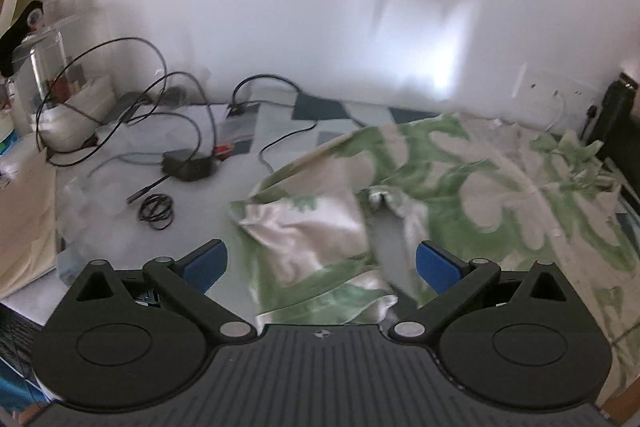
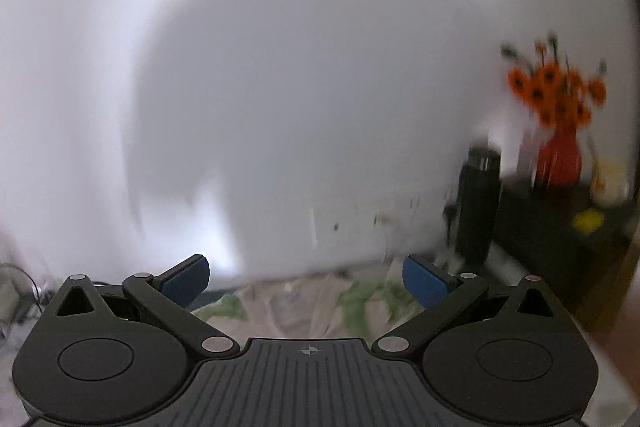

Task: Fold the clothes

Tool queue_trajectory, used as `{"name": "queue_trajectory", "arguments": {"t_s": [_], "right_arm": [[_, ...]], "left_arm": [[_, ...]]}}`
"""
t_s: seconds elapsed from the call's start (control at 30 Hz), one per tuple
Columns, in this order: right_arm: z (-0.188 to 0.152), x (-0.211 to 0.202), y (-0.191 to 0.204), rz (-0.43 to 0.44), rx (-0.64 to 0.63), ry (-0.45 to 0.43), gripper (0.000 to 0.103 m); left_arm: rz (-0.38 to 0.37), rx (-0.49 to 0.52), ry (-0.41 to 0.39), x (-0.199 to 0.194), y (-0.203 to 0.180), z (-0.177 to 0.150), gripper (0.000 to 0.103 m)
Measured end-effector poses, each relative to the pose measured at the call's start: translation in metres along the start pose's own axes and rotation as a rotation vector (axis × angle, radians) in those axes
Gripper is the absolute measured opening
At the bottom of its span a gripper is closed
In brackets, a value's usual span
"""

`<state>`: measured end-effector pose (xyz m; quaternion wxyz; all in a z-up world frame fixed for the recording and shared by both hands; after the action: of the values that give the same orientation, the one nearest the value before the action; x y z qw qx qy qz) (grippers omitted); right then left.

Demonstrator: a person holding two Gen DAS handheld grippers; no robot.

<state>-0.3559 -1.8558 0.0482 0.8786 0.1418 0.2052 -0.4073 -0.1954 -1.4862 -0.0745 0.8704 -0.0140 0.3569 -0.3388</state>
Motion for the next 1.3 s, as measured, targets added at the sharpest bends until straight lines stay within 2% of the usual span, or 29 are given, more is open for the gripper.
{"name": "queue_trajectory", "arguments": {"t_s": [0.1,0.17,0.3,0.43,0.6,0.67,0.77,0.83,0.87,0.9,1.0,1.13,1.23,1.3], "right_arm": [[-0.012,0.03,0.001,-0.032,0.021,0.092,0.102],[-0.021,0.044,0.0,-0.054,-0.01,0.097,0.102],[-0.031,0.067,0.001,-0.035,-0.124,0.074,0.102],[-0.034,0.102,-0.007,0.016,-0.158,0.103,0.102],[-0.045,0.151,-0.033,0.088,-0.169,0.142,0.102],[-0.06,0.179,-0.047,0.056,-0.168,0.192,0.102],[-0.09,0.213,-0.07,0.07,-0.121,0.322,0.102],[-0.106,0.22,-0.074,0.148,-0.148,0.352,0.102],[-0.114,0.221,-0.075,0.195,-0.17,0.359,0.102],[-0.12,0.223,-0.074,0.197,-0.205,0.344,0.102],[-0.13,0.231,-0.07,0.1,-0.315,0.274,0.102],[-0.139,0.253,-0.074,0.005,-0.283,0.338,0.102],[-0.148,0.259,-0.076,0.048,-0.303,0.365,0.098],[-0.153,0.257,-0.073,0.064,-0.322,0.353,0.09]], "left_arm": [[-0.018,-0.033,0.002,0.001,0.01,0.0,0.102],[-0.08,-0.05,0.028,0.005,0.007,-0.003,0.102],[-0.183,-0.082,0.063,0.019,-0.008,-0.006,0.102],[-0.146,-0.126,0.038,0.034,-0.027,-0.001,0.102],[-0.145,-0.225,-0.008,0.068,-0.049,-0.004,0.102],[-0.11,-0.237,0.008,0.093,-0.056,-0.012,0.102],[0.039,-0.192,0.063,0.132,-0.066,-0.025,0.102],[0.137,-0.117,0.09,0.154,-0.073,-0.032,0.102],[0.16,-0.102,0.101,0.163,-0.076,-0.033,0.102],[0.176,-0.093,0.111,0.171,-0.078,-0.033,0.102],[0.178,-0.107,0.117,0.184,-0.082,-0.031,0.102],[0.223,-0.104,0.128,0.202,-0.083,-0.03,0.102],[0.216,-0.105,0.157,0.211,-0.084,-0.033,0.102],[0.194,-0.085,0.164,0.211,-0.087,-0.033,0.102]]}}
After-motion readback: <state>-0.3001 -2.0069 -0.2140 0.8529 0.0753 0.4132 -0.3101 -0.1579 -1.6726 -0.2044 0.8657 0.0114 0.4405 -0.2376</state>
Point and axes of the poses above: each gripper's, at about its wrist camera, not at the fingertips, and x roughly the way its jaws point, y to its left, z to its top, the point moved 4 cm from there along x, roughly the way its jaws point, and after that the axes turned 14 degrees about -z, right-handed, at the moved point
